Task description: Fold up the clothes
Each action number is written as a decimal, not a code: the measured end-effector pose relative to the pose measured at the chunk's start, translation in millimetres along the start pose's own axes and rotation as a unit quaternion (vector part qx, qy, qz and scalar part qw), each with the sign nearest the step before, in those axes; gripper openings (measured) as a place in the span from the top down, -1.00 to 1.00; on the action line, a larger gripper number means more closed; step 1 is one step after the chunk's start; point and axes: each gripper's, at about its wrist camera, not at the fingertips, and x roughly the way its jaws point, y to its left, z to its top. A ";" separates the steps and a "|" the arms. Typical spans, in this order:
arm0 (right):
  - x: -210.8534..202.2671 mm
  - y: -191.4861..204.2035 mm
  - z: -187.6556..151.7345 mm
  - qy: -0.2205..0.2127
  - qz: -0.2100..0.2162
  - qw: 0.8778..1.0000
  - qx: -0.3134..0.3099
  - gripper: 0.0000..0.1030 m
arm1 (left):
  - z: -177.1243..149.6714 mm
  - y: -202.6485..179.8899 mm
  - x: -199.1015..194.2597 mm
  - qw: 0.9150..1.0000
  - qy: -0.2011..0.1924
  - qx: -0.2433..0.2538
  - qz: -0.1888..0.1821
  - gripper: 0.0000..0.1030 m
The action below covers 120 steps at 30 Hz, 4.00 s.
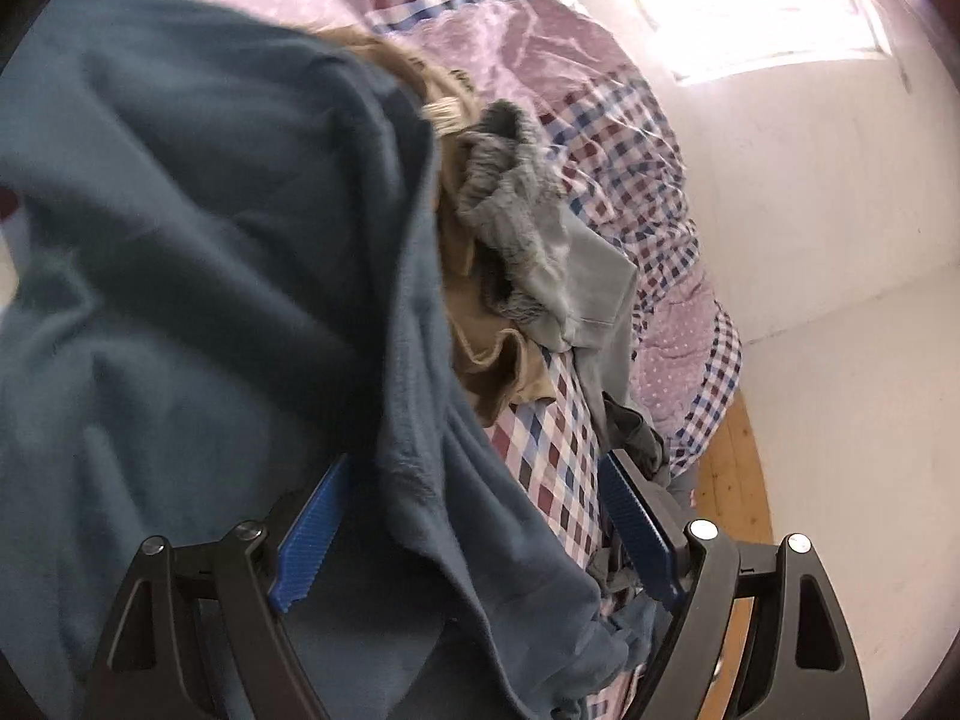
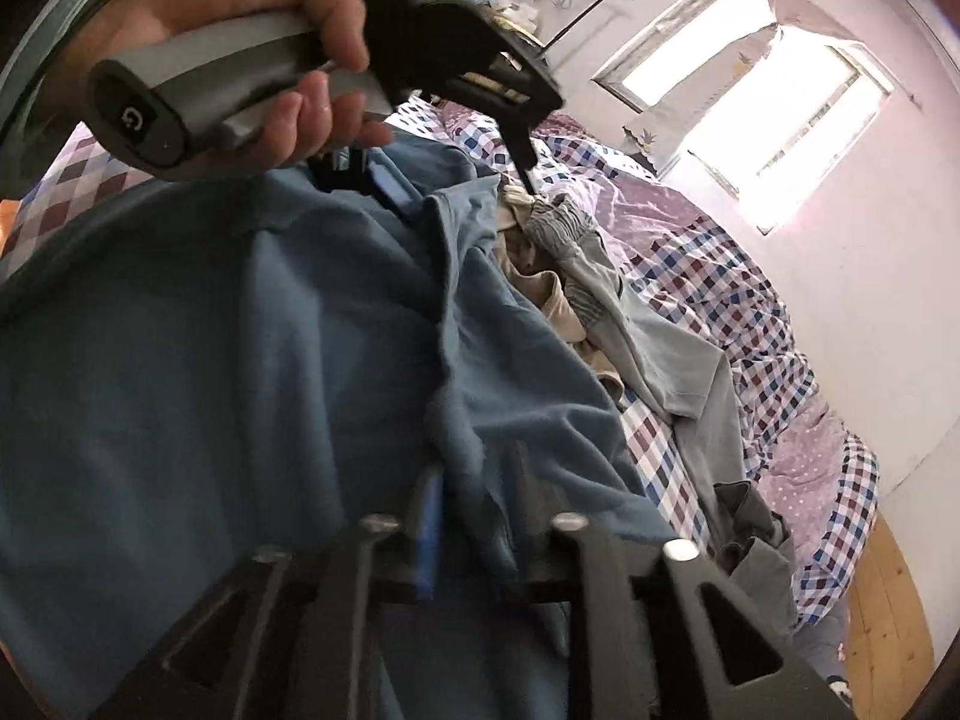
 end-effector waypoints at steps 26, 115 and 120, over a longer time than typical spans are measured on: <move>-19.9 12.5 -3.0 0.007 0.002 1.000 -0.011 0.85 | 4.2 25.3 11.0 0.998 0.010 -0.051 -0.046 0.84; -188.2 -160.3 -218.0 0.060 0.000 0.821 0.568 -0.46 | -171.8 26.1 -172.6 0.974 -0.069 0.191 0.096 -0.88; -185.7 -146.3 -191.7 0.046 0.011 0.852 0.521 -0.46 | -161.2 80.6 -190.9 0.985 -0.063 0.082 0.137 -0.88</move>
